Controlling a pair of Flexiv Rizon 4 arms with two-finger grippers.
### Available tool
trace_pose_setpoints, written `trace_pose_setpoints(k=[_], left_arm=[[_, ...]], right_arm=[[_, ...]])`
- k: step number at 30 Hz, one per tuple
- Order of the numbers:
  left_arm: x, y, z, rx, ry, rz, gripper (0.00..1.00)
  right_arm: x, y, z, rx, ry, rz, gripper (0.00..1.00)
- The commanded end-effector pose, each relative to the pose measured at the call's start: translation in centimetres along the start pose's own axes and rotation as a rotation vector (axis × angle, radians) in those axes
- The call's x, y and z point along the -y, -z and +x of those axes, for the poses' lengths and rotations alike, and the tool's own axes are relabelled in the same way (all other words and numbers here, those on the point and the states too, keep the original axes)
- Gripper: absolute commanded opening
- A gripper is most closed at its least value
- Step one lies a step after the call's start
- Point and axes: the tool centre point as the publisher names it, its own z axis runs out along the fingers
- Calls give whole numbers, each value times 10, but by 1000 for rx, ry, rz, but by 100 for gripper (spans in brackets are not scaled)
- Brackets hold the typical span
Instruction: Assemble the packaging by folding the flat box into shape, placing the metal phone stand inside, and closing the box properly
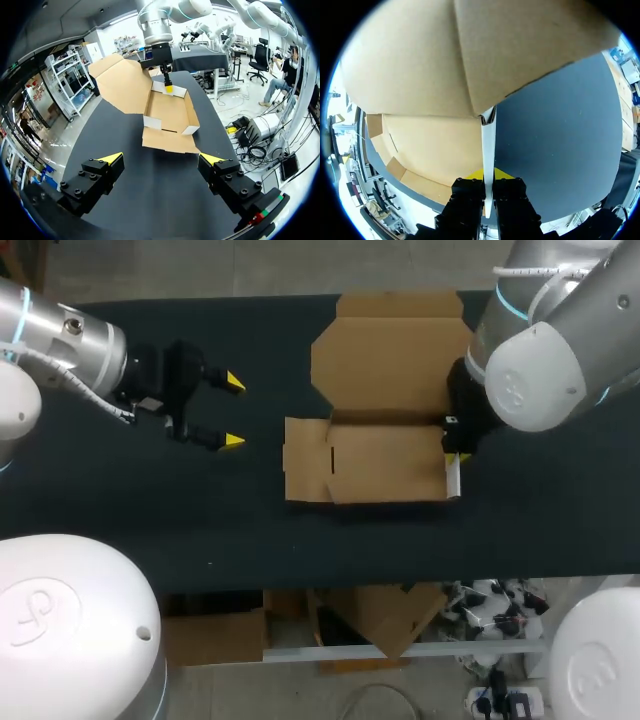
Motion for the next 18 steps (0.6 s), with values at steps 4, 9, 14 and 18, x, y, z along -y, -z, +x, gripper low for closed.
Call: trace_pose_setpoints(k=[4,9,14,18], left_arm=[[0,1,0,-3,0,-3,100],[0,1,0,-3,0,-3,100],[0,1,0,-3,0,-3,100],[0,1,0,-3,0,-3,100]], right_arm=[[-6,-12,4,-14,-3,72,0],[-10,-14,3,-9,-12,127,0],[-14,-15,5,0,-7,169,0],[-15,-18,9,6,4,196,0]])
